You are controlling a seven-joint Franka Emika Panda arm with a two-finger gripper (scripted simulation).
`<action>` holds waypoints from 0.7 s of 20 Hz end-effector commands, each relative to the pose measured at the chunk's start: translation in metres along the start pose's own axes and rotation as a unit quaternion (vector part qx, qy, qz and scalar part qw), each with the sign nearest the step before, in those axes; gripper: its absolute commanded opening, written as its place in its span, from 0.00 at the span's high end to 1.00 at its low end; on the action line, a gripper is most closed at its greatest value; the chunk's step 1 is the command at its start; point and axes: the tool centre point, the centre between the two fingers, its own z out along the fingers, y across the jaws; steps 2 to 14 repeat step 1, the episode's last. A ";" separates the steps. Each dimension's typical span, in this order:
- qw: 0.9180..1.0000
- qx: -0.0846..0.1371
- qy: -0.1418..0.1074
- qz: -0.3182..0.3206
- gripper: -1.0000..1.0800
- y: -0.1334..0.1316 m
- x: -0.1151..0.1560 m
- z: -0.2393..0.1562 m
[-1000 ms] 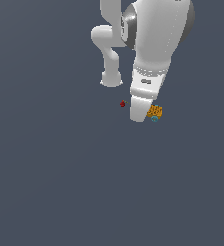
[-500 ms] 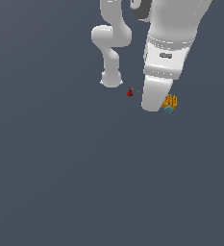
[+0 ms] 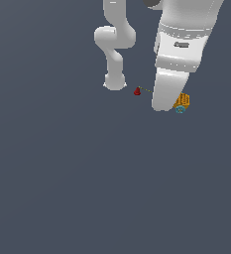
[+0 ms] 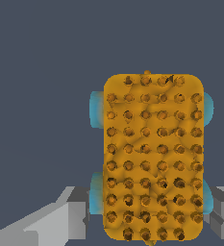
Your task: Pick up the object and move it to a goal position.
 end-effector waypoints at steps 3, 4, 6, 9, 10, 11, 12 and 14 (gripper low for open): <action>1.000 0.000 0.000 0.000 1.00 0.001 0.001 -0.002; 1.000 0.000 0.000 0.000 1.00 0.001 0.001 -0.002; 1.000 0.000 0.000 0.000 1.00 0.001 0.001 -0.002; 1.000 0.000 0.000 0.000 1.00 0.001 0.001 -0.002; 1.000 0.000 0.000 0.000 1.00 0.001 0.001 -0.002; 1.000 0.000 0.000 0.000 1.00 0.001 0.001 -0.002; 1.000 0.000 0.000 0.000 1.00 0.001 0.001 -0.002; 1.000 0.000 0.000 0.000 1.00 0.001 0.001 -0.002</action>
